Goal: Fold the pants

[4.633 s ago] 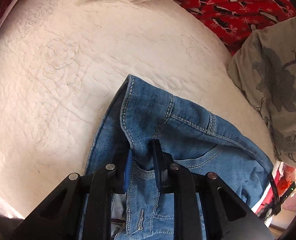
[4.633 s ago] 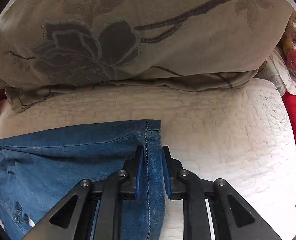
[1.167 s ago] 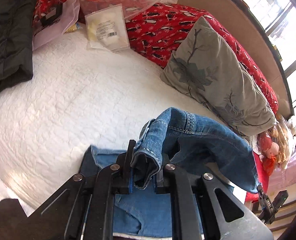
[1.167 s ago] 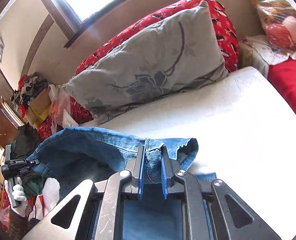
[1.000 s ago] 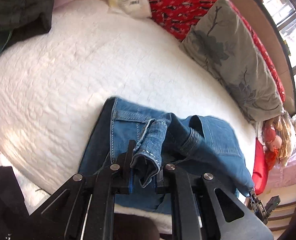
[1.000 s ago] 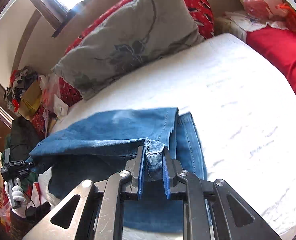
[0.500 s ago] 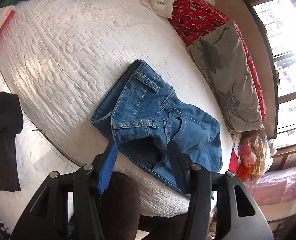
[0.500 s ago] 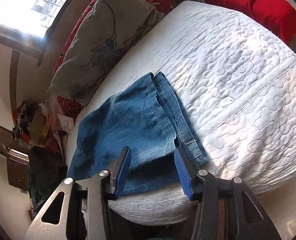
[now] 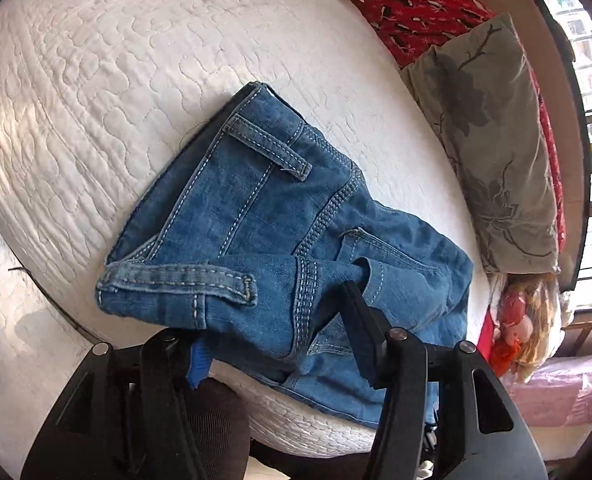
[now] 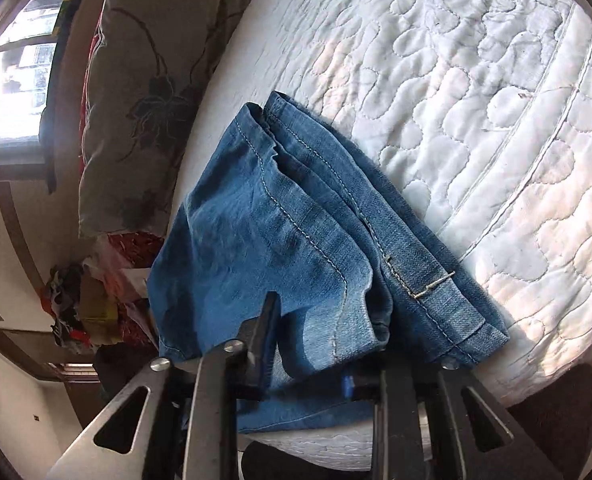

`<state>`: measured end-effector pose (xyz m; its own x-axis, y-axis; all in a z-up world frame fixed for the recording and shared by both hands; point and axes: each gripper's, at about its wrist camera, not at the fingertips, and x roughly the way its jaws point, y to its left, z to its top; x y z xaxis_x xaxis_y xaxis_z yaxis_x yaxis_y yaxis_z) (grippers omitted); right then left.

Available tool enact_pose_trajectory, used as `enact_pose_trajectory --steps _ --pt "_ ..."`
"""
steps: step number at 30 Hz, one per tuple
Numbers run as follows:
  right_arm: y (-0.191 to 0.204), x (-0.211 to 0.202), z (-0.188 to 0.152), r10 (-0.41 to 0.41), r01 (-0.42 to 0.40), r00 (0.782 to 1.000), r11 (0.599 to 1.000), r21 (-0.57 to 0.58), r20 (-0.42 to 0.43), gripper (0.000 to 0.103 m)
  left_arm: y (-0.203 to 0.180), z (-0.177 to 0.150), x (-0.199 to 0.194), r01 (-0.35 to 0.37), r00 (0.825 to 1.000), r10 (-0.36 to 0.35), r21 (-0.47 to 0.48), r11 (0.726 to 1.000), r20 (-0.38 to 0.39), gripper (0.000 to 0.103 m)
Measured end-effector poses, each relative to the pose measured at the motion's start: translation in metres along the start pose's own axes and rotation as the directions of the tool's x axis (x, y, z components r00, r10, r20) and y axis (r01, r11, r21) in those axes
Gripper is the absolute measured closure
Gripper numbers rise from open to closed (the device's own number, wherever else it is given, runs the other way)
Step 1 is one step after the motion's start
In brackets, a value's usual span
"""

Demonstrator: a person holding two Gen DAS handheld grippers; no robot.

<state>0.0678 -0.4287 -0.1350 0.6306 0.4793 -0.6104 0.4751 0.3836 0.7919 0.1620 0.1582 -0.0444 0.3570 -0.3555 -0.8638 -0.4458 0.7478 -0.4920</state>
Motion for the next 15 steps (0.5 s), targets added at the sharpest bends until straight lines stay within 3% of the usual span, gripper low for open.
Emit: enact_pose_trajectory --steps 2,4,7,11,13,15 --pt "0.005 -0.016 0.001 0.064 -0.064 0.997 0.998 -0.015 0.031 0.099 -0.005 0.0 -0.004 0.018 0.999 -0.018 0.029 0.999 -0.029 0.083" --pt "0.019 -0.041 -0.006 0.111 -0.105 0.992 0.989 -0.103 0.058 0.099 -0.01 -0.009 -0.02 0.053 0.999 -0.052 0.093 0.994 -0.013 0.083" --pt "0.01 -0.065 -0.021 0.08 -0.067 0.994 0.985 -0.156 0.077 0.099 -0.003 -0.025 -0.022 -0.008 1.0 0.003 0.18 0.984 0.024 0.083" --pt "-0.047 -0.047 -0.026 -0.065 0.066 0.998 0.996 -0.059 0.016 0.094 0.031 -0.029 0.026 -0.058 0.991 0.069 0.098 0.994 -0.116 0.08" --pt "-0.06 -0.047 -0.026 -0.032 0.032 0.999 0.999 0.003 0.014 0.094 0.041 -0.029 0.03 -0.029 0.99 0.037 0.062 0.998 -0.137 0.08" --pt "-0.054 -0.055 -0.023 -0.041 0.041 0.999 0.999 -0.001 0.011 0.086 0.043 -0.028 0.019 -0.003 0.989 0.014 0.077 0.997 -0.145 0.08"
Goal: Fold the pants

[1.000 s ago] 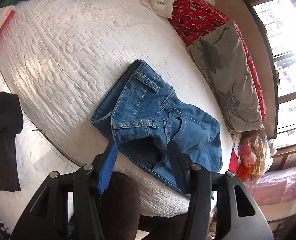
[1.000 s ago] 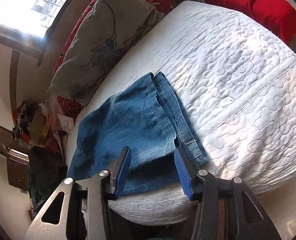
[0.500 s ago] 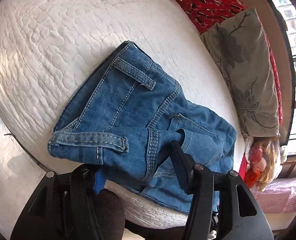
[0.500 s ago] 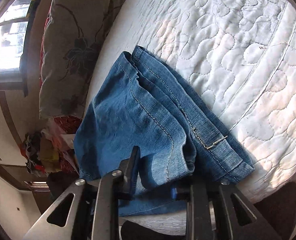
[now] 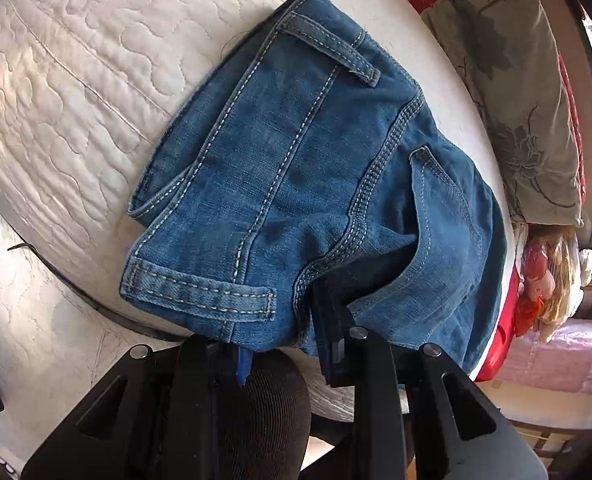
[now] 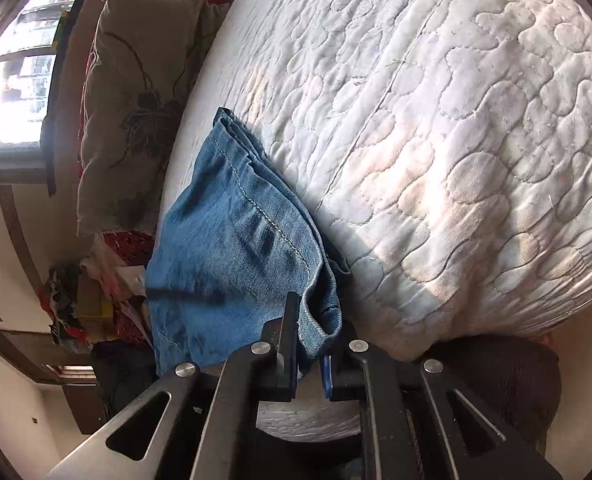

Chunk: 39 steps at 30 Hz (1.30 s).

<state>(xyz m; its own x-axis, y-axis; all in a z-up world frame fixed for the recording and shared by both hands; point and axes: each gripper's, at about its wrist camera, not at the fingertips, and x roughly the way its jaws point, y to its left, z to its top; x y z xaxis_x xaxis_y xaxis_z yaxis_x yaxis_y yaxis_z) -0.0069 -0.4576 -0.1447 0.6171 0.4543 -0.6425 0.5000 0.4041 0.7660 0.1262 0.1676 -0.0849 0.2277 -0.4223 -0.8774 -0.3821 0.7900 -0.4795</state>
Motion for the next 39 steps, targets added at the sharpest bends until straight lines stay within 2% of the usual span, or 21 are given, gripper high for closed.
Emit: enact_pose_trajectory --steps 2,5,9,11,12,13,14,17,20,22,26,28,30,31,32,33,34,35,36,38,39 --pt "0.009 -0.017 0.004 -0.057 0.058 0.998 0.996 -0.07 0.018 0.071 0.0 -0.005 -0.017 0.026 1.0 -0.026 0.055 0.998 -0.001 0.08" --pt "0.025 -0.053 0.014 -0.123 0.141 0.986 0.976 -0.165 0.113 0.062 0.004 -0.016 -0.048 0.049 0.999 -0.052 0.143 0.988 0.012 0.079" --pt "0.056 -0.066 0.032 -0.142 0.185 0.974 0.947 -0.263 0.174 0.062 0.008 0.007 -0.08 0.029 0.995 -0.042 0.15 0.988 0.085 0.079" --pt "0.082 -0.054 0.04 -0.125 0.171 0.978 0.935 -0.309 0.164 0.062 0.007 0.032 -0.091 0.025 0.991 -0.039 0.108 0.994 0.13 0.069" --pt "0.098 -0.043 0.041 -0.108 0.154 0.983 0.927 -0.342 0.149 0.062 0.002 0.046 -0.093 0.051 0.988 -0.064 0.096 0.994 0.138 0.062" --pt "0.116 -0.031 0.042 -0.092 0.135 0.987 0.915 -0.379 0.129 0.062 -0.001 0.06 -0.092 0.067 0.986 -0.08 0.093 0.993 0.144 0.049" --pt "0.135 -0.016 0.04 -0.077 0.113 0.992 0.898 -0.424 0.101 0.062 -0.005 0.072 -0.091 0.05 0.985 -0.064 0.089 0.995 0.161 0.043" --pt "0.199 0.044 0.026 -0.069 0.042 0.997 0.816 -0.576 -0.025 0.057 -0.015 0.105 -0.066 0.006 0.992 -0.016 0.077 0.997 0.127 0.043" --pt "0.255 0.111 0.007 -0.086 -0.04 0.985 0.737 -0.675 -0.151 0.056 -0.022 0.121 -0.039 0.001 0.998 -0.007 0.08 0.997 0.07 0.043" --pt "0.283 0.153 0.0 -0.131 -0.039 0.975 0.69 -0.723 -0.178 0.056 -0.027 0.125 -0.029 -0.034 0.998 0.028 0.103 0.994 0.055 0.043" --pt "0.311 0.22 -0.014 -0.233 -0.028 0.948 0.619 -0.784 -0.218 0.055 -0.028 0.126 -0.017 -0.032 0.999 0.029 0.126 0.991 0.024 0.044" --pt "0.318 0.241 -0.024 -0.291 -0.018 0.932 0.559 -0.829 -0.217 0.055 -0.031 0.127 -0.011 -0.029 1.0 0.027 0.138 0.99 0.016 0.043" --pt "0.322 0.255 -0.04 -0.372 0.014 0.913 0.432 -0.902 -0.164 0.064 -0.035 0.124 -0.008 -0.051 0.998 0.047 0.154 0.987 0.032 0.044" --pt "0.324 0.258 -0.049 -0.394 0.023 0.91 0.351 -0.936 -0.125 0.097 -0.038 0.122 -0.007 -0.072 0.997 0.065 0.165 0.984 0.049 0.044" --pt "0.327 0.261 -0.056 -0.416 0.033 0.905 0.286 -0.958 -0.093 0.102 -0.044 0.12 -0.007 -0.104 0.993 0.092 0.181 0.978 0.072 0.048" --pt "0.329 0.261 -0.058 -0.423 0.049 0.904 0.255 -0.966 -0.066 0.102 -0.049 0.119 -0.007 -0.135 0.989 0.119 0.194 0.972 0.093 0.052" --pt "0.334 0.262 -0.058 -0.425 0.07 0.904 0.232 -0.97 -0.037 0.102 -0.053 0.121 -0.006 -0.16 0.984 0.14 0.205 0.966 0.107 0.066" --pt "0.34 0.261 -0.057 -0.417 0.095 0.909 0.211 -0.973 -0.002 0.102 -0.058 0.125 -0.006 -0.183 0.979 0.16 0.208 0.961 0.124 0.069" --pt "0.346 0.26 -0.053 -0.402 0.11 0.915 0.214 -0.97 0.015 0.102 -0.062 0.13 -0.007 -0.218 0.97 0.189 0.205 0.954 0.151 0.069" --pt "0.351 0.265 -0.039 -0.384 0.135 0.923 0.269 -0.953 0.023 0.103 -0.068 0.14 -0.002 -0.267 0.956 0.23 0.215 0.939 0.18 0.069" --pt "0.35 0.271 -0.035 -0.393 0.167 0.918 0.272 -0.948 0.05 0.103 -0.069 0.144 0.003 -0.312 0.943 0.274 0.214 0.926 0.189 0.069"
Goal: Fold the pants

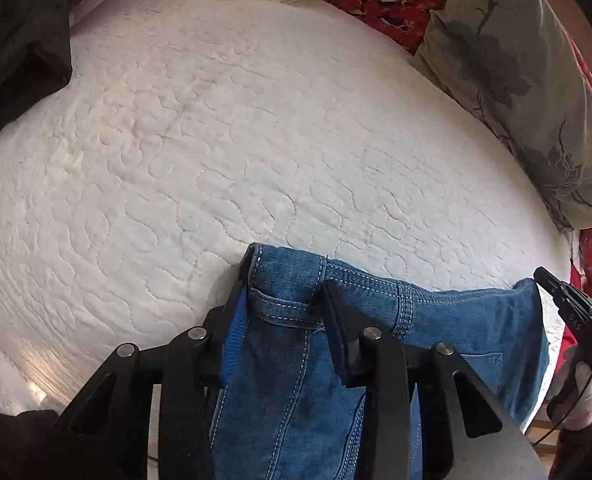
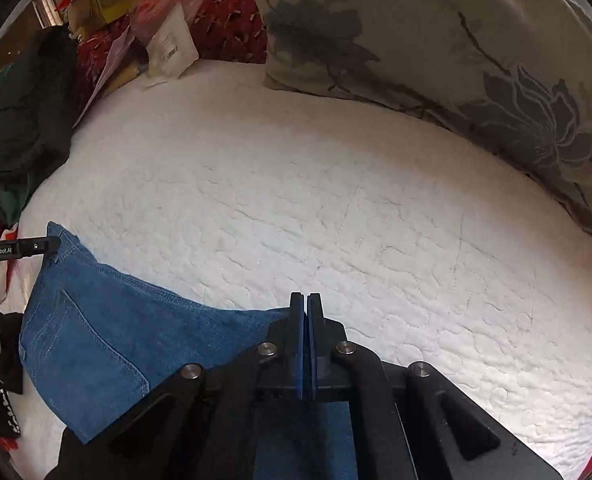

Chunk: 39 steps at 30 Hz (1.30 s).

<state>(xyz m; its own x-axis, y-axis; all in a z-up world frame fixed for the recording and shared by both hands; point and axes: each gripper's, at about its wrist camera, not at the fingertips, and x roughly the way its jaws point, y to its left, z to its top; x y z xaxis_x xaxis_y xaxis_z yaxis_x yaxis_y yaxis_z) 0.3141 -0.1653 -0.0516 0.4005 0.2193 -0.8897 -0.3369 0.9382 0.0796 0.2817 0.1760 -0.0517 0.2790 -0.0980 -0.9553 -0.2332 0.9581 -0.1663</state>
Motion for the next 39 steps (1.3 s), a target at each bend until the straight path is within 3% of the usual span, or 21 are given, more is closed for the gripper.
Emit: enact_pose_trajectory --steps 2,3,7,9,11,12,15,18,20,23,27,33,36,39 --pt "-0.013 0.018 -0.002 -0.033 0.036 0.998 0.998 0.055 -0.054 0.103 -0.001 0.003 0.009 -0.034 0.999 0.034 0.004 0.999 -0.027 0.069" --pt "-0.019 0.02 -0.006 -0.01 0.017 0.997 0.996 0.09 -0.07 0.103 -0.001 0.003 0.006 -0.026 0.999 0.026 -0.001 1.0 -0.028 0.069" --pt "-0.062 -0.033 -0.029 0.151 -0.169 0.984 0.954 0.248 0.091 0.099 0.02 -0.001 -0.018 0.098 0.995 -0.099 -0.05 0.994 -0.027 0.067" --pt "-0.095 -0.068 -0.053 0.178 -0.223 0.971 0.915 0.335 0.159 0.091 0.032 -0.006 -0.033 0.135 0.991 -0.136 -0.079 0.988 -0.009 0.066" --pt "-0.127 -0.099 -0.083 0.134 -0.198 0.974 0.897 0.395 0.183 0.071 0.025 -0.009 -0.053 0.126 0.992 -0.124 -0.046 0.991 0.034 0.066" --pt "-0.142 -0.11 -0.102 0.102 -0.172 0.978 0.89 0.422 0.182 0.066 0.017 -0.011 -0.06 0.134 0.99 -0.133 -0.014 0.991 0.043 0.066" --pt "-0.18 -0.121 -0.154 0.03 -0.09 0.992 0.854 0.512 0.125 0.062 -0.032 -0.015 -0.072 0.205 0.977 -0.209 0.093 0.974 0.032 0.065" --pt "-0.202 -0.115 -0.193 0.017 -0.069 0.996 0.803 0.592 0.093 0.062 -0.114 -0.014 -0.064 0.269 0.963 -0.268 0.209 0.94 -0.032 0.052" --pt "-0.21 -0.111 -0.209 0.012 -0.077 0.994 0.776 0.626 0.107 0.062 -0.167 -0.013 -0.053 0.312 0.95 -0.293 0.263 0.913 -0.109 0.051" --pt "-0.218 -0.103 -0.22 0.019 -0.096 0.992 0.75 0.655 0.123 0.062 -0.231 -0.012 -0.027 0.385 0.913 -0.324 0.26 0.885 -0.25 0.051" --pt "-0.223 -0.094 -0.228 0.05 -0.132 0.989 0.735 0.665 0.141 0.062 -0.278 -0.013 0.007 0.36 0.9 -0.271 0.232 0.904 -0.342 0.051" --pt "-0.228 -0.088 -0.23 0.074 -0.163 0.984 0.735 0.658 0.16 0.062 -0.289 -0.012 0.031 0.306 0.895 -0.221 0.173 0.936 -0.386 0.051" --pt "-0.231 -0.086 -0.23 0.076 -0.165 0.984 0.733 0.66 0.162 0.062 -0.287 -0.017 0.038 0.26 0.898 -0.158 0.206 0.943 -0.411 0.051" --pt "-0.231 -0.083 -0.231 0.088 -0.177 0.982 0.73 0.66 0.165 0.059 -0.3 -0.03 0.037 0.196 0.913 -0.053 0.323 0.926 -0.404 0.051"
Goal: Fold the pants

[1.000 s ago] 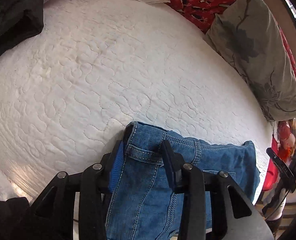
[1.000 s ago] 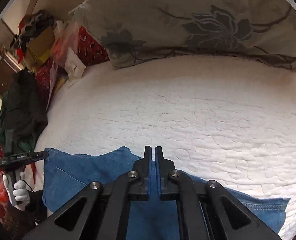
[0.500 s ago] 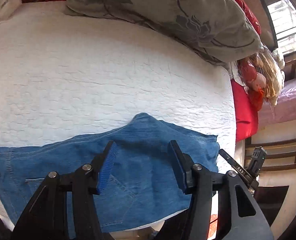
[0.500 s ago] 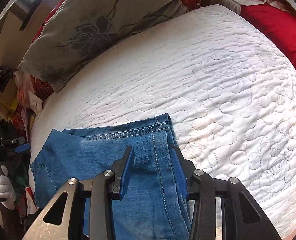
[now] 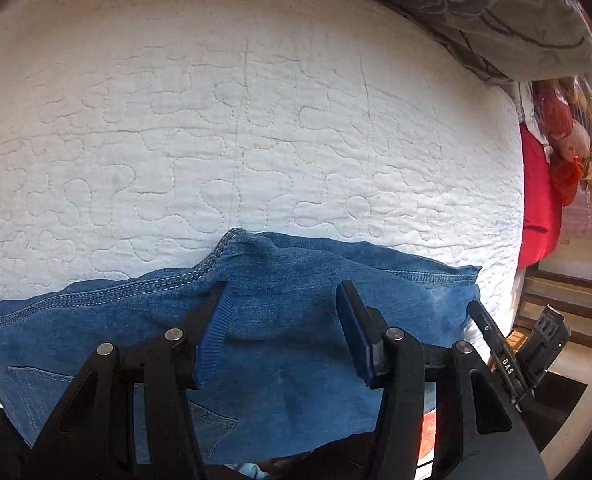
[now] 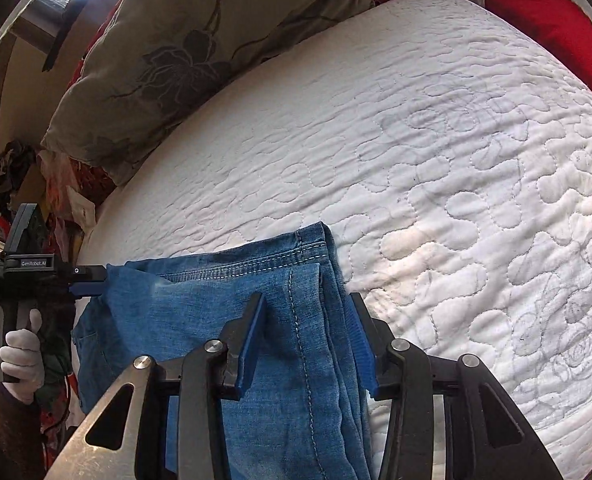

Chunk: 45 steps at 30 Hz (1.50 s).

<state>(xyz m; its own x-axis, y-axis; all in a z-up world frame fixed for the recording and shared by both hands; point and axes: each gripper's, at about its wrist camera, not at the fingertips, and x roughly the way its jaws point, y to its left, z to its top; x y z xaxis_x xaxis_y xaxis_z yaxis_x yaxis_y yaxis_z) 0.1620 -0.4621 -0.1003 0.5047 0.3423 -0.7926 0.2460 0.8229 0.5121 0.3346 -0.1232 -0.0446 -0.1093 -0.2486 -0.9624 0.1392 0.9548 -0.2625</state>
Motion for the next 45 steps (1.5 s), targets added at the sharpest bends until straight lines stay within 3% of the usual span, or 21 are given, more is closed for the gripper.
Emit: enact_pose_trajectory --steps 4,13,17,19,21,25,28,32,34,37,38,40,41,45 --pt "0.006 0.0 0.0 -0.018 0.018 1.0 0.999 -0.031 0.025 0.059 -0.009 0.0 0.007 -0.109 0.994 0.109 0.007 0.994 0.03 0.051" --pt "0.009 -0.004 0.0 0.016 -0.015 1.0 1.0 -0.024 0.019 0.059 0.02 0.015 -0.007 0.03 1.0 -0.029 -0.097 0.995 0.012 0.049" --pt "0.012 -0.002 -0.003 0.028 -0.027 1.0 0.999 -0.023 0.015 0.059 0.01 0.024 0.009 -0.063 0.996 0.059 -0.051 0.997 -0.072 0.049" --pt "0.015 -0.002 -0.004 0.03 -0.03 0.999 0.999 -0.039 0.014 0.059 0.003 0.025 0.01 -0.114 0.992 0.112 -0.027 0.993 -0.054 0.05" --pt "0.021 -0.002 -0.006 0.03 -0.028 0.999 0.996 -0.08 0.017 0.06 -0.001 0.024 0.006 -0.133 0.991 0.133 -0.019 0.991 -0.005 0.066" --pt "0.029 0.006 -0.008 -0.026 0.028 1.0 0.987 -0.16 0.013 0.089 0.009 0.02 0.004 -0.15 0.987 0.152 -0.047 0.988 0.048 0.095" --pt "0.036 0.008 -0.007 -0.046 0.051 0.999 0.982 -0.184 0.028 0.09 0.019 0.014 0.001 -0.132 0.988 0.136 -0.056 0.99 0.074 0.098" --pt "0.034 0.011 -0.004 -0.039 0.04 0.999 0.986 -0.163 0.009 0.089 0.031 0.018 -0.008 -0.058 0.997 0.06 -0.038 0.998 0.054 0.097" --pt "0.031 0.01 -0.004 -0.029 0.03 1.0 0.989 -0.145 0.007 0.086 0.034 0.024 -0.013 -0.056 0.998 0.056 -0.009 0.998 0.041 0.096" --pt "0.028 0.011 -0.003 -0.022 0.022 1.0 0.992 -0.127 0.004 0.085 0.039 0.037 -0.014 -0.021 1.0 0.022 0.056 0.998 -0.021 0.075" --pt "0.027 0.012 -0.003 -0.022 0.022 1.0 0.992 -0.126 0.002 0.085 0.041 0.041 -0.015 -0.018 0.999 0.02 0.07 0.997 -0.03 0.075" --pt "0.027 0.012 -0.003 -0.028 0.027 1.0 0.992 -0.126 -0.001 0.085 0.042 0.05 -0.019 -0.041 0.999 0.044 0.138 0.99 -0.021 0.071" --pt "0.028 0.012 -0.003 -0.029 0.029 1.0 0.992 -0.124 -0.002 0.085 0.041 0.055 -0.018 -0.033 0.998 0.041 0.188 0.982 -0.041 0.061" --pt "0.028 0.012 -0.004 -0.034 0.033 0.999 0.993 -0.116 -0.001 0.085 0.03 0.065 -0.011 -0.091 0.989 0.124 0.341 0.936 -0.077 0.058"
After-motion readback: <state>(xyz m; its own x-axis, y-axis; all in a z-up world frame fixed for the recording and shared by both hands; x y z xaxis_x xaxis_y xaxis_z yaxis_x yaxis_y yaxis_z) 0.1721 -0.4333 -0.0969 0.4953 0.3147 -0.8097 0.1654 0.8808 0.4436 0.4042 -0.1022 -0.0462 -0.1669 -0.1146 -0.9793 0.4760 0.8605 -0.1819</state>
